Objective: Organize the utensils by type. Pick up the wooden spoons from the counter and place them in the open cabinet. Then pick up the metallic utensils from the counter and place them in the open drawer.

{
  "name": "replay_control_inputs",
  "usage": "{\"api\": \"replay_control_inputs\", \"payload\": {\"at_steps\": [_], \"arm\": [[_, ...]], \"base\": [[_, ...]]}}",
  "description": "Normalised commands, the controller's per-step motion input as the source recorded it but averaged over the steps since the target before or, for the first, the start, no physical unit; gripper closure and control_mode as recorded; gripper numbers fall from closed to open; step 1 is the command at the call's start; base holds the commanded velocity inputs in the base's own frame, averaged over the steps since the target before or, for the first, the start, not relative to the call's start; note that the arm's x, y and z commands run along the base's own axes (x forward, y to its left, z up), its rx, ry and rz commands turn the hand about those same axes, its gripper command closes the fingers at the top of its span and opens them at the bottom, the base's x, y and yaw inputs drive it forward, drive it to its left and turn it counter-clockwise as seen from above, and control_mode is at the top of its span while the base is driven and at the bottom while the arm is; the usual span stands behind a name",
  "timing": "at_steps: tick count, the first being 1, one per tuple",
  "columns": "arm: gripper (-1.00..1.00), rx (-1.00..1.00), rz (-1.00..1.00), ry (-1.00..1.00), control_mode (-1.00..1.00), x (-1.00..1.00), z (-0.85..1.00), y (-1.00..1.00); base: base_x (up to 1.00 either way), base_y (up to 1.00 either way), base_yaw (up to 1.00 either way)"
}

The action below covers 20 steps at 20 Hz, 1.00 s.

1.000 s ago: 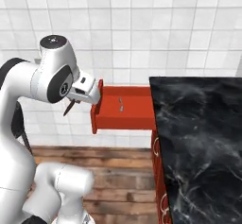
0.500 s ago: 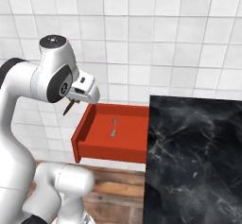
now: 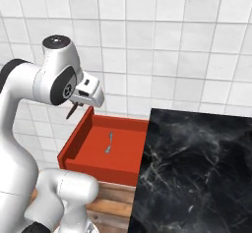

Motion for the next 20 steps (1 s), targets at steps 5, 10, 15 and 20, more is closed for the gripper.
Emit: {"api": "replay_control_inputs", "payload": {"at_steps": [5,10,15,20], "arm": [[1.0,0.0,0.0,0.0,1.0,0.0,0.0,0.0],[1.0,0.0,0.0,0.0,1.0,0.0,0.0,0.0],[1.0,0.0,0.0,0.0,1.0,0.0,0.0,0.0],[1.0,0.0,0.0,0.0,1.0,0.0,0.0,0.0]], "base": [[0.0,0.0,0.0],[0.0,0.0,0.0],[0.49,-0.11,0.01],[0.4,-0.06,0.0]]}}
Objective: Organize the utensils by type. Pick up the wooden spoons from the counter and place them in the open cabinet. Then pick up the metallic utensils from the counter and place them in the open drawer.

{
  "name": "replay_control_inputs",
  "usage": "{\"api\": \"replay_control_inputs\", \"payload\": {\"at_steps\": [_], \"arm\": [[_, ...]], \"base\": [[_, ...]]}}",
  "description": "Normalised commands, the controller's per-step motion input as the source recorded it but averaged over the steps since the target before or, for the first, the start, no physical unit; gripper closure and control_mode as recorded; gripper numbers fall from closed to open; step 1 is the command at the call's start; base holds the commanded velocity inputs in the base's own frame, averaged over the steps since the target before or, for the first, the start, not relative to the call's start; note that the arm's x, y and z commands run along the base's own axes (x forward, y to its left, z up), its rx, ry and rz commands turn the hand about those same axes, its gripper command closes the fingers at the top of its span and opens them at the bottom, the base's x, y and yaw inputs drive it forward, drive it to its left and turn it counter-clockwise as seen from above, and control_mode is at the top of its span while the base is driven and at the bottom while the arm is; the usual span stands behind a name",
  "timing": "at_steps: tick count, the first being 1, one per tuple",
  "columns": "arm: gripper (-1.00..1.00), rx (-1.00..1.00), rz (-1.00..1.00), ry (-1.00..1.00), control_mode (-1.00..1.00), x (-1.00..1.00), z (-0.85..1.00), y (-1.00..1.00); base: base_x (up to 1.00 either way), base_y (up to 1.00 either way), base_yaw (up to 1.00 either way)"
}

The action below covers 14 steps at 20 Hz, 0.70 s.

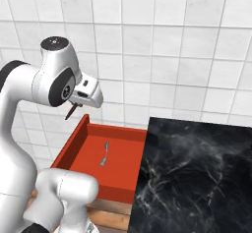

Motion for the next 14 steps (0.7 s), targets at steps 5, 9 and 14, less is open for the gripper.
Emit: {"api": "replay_control_inputs", "payload": {"at_steps": [5,9,14], "arm": [[1.0,0.0,0.0,0.0,1.0,0.0,0.0,0.0],[1.0,0.0,0.0,0.0,-1.0,0.2,-0.08,-0.08],[1.0,-0.11,0.0,0.04,-1.0,0.44,-0.59,-0.12]], "base": [[0.0,0.0,0.0],[0.0,0.0,0.0],[0.0,0.0,0.0]]}}
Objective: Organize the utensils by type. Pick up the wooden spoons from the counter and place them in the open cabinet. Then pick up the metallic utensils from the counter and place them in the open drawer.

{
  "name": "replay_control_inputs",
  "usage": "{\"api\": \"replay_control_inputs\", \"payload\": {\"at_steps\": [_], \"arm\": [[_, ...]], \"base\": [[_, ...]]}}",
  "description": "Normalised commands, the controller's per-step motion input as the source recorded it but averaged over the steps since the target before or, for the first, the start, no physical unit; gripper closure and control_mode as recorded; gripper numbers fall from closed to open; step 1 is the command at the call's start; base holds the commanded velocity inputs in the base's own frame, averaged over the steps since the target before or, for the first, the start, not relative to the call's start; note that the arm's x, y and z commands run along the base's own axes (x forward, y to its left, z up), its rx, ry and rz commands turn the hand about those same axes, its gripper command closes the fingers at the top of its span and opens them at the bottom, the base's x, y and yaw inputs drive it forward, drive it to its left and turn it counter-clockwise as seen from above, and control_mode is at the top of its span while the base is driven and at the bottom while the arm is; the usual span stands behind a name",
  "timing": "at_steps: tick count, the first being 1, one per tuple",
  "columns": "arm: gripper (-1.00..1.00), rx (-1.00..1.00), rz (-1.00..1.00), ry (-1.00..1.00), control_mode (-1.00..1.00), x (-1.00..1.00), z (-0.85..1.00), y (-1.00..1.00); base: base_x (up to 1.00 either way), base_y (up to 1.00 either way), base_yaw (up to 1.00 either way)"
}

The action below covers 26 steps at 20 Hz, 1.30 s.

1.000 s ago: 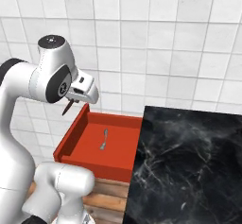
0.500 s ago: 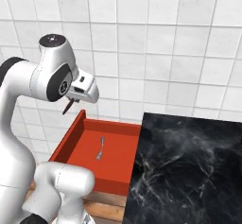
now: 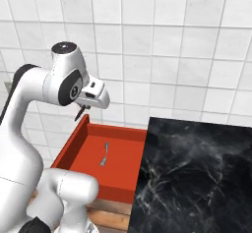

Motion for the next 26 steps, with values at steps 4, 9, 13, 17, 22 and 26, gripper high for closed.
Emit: {"api": "replay_control_inputs", "payload": {"at_steps": [4,9,13,17,22,26], "arm": [[1.0,-0.18,0.0,0.01,-1.0,0.57,-0.65,-0.01],[1.0,-0.03,0.04,0.05,-1.0,0.45,-0.6,0.0],[1.0,0.02,0.03,0.03,-1.0,0.34,-0.62,-0.08],[1.0,0.0,0.0,0.0,-1.0,0.28,-0.7,0.0],[1.0,0.0,0.0,0.0,-1.0,0.27,-0.8,0.0],[1.0,0.0,0.0,0.04,-1.0,0.21,-0.8,-0.08]], "base": [[0.0,0.0,0.0],[0.0,0.0,0.0],[0.0,0.0,0.0],[0.0,0.0,0.0],[0.0,0.0,0.0],[0.0,0.0,0.0]]}}
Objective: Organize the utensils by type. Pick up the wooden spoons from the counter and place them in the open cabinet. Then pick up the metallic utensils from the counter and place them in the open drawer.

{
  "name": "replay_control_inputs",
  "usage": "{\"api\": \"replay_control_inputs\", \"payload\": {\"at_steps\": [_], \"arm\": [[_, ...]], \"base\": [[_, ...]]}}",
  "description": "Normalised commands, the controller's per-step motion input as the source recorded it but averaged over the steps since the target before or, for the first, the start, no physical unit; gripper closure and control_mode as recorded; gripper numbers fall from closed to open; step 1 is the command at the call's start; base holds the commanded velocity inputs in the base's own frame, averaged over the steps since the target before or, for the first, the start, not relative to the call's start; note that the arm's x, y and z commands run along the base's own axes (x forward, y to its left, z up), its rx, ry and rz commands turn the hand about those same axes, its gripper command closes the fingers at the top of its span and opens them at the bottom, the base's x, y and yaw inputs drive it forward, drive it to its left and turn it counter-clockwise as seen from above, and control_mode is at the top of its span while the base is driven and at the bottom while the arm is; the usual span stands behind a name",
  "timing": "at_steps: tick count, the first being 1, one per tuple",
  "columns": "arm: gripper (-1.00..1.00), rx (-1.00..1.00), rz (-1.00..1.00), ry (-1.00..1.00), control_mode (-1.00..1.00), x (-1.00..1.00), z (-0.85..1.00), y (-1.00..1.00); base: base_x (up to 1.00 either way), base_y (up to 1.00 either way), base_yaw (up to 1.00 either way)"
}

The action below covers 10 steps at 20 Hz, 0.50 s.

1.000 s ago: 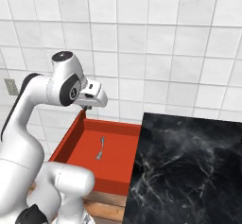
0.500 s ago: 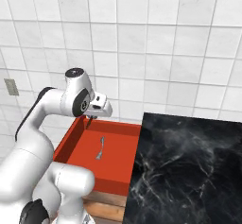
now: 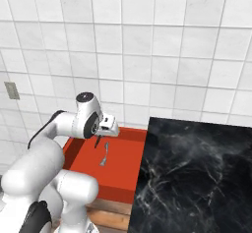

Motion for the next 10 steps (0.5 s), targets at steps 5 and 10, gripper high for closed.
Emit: {"api": "replay_control_inputs", "payload": {"at_steps": [5,10], "arm": [[1.0,0.0,0.0,0.06,-1.0,0.23,-0.74,-0.1],[1.0,0.02,0.0,0.0,-1.0,0.16,-0.61,-0.04]], "base": [[0.0,0.0,0.0],[0.0,0.0,0.0]]}}
